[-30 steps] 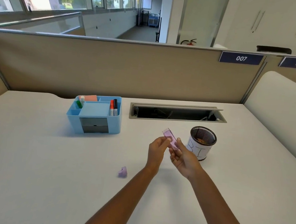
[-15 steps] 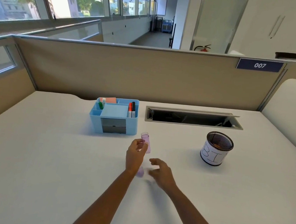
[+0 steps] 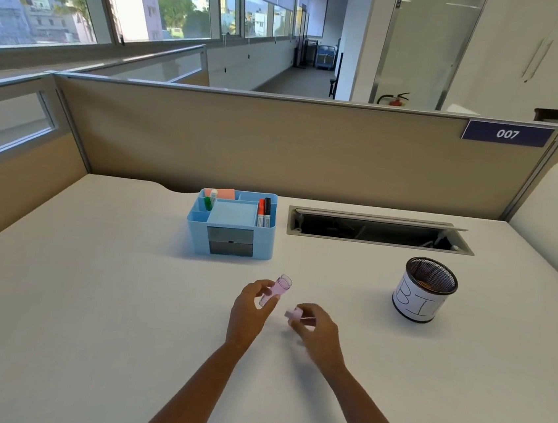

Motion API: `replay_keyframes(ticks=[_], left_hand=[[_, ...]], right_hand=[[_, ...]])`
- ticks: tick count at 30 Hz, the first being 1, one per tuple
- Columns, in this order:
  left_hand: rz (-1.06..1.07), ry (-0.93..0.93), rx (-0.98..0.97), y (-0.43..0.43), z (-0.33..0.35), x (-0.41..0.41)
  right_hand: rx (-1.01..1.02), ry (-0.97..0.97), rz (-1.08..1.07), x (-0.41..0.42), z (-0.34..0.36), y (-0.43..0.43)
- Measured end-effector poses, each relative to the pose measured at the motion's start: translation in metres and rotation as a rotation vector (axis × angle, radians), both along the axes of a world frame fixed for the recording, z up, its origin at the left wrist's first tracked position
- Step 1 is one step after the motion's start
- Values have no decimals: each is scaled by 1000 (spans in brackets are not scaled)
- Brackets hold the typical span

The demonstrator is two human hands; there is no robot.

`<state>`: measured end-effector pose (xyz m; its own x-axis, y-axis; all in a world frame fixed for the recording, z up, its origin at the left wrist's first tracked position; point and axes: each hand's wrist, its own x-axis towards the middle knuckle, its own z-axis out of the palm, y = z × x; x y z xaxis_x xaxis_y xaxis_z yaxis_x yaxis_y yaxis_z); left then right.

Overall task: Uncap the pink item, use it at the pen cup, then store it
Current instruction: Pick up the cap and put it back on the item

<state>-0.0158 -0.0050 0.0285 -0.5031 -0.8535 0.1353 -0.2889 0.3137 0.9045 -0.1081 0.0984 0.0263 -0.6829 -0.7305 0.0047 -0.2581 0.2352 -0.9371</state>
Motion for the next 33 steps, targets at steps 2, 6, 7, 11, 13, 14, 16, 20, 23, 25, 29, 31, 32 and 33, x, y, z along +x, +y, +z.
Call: replay_keyframes(ticks=[2,6,7,11,13,14,16,20,23,25,29,31,32,33], left_hand=[[-21,-6,-5,1,-1,3],[-64,21,0,6,-3,5],[-77,20,1,7,-3,6],[-94,19,-18,9,-1,5],[-96,15,-29,9,0,6],[-100,13,-34,9,0,6],[-110,8,-46,8,1,6],[-113,5,-73,9,2,7],[-129,3,-63,11,2,8],[-130,8,-50,12,1,8],[-122,3,-25,16,2,6],[-123,-5,-21,18,3,5],[-123,-8,-23,19,4,4],[-124,-12,-30,20,4,4]], right_hand=[[-106,-37,-90,-5,11,4],[-172,-65,-120,-15,28,6],[-166,-55,-106,-17,31,6],[-129,10,-56,-20,35,4],[-128,46,-41,-20,36,4],[-132,58,-28,-19,36,4],[-131,73,5,-17,36,4],[-85,81,44,-14,35,5],[-57,97,66,-15,34,7],[-47,118,81,-14,35,9],[-55,168,83,-13,39,10],[-48,223,97,-13,41,11],[-43,244,105,-13,41,13],[-39,259,111,-14,42,14]])
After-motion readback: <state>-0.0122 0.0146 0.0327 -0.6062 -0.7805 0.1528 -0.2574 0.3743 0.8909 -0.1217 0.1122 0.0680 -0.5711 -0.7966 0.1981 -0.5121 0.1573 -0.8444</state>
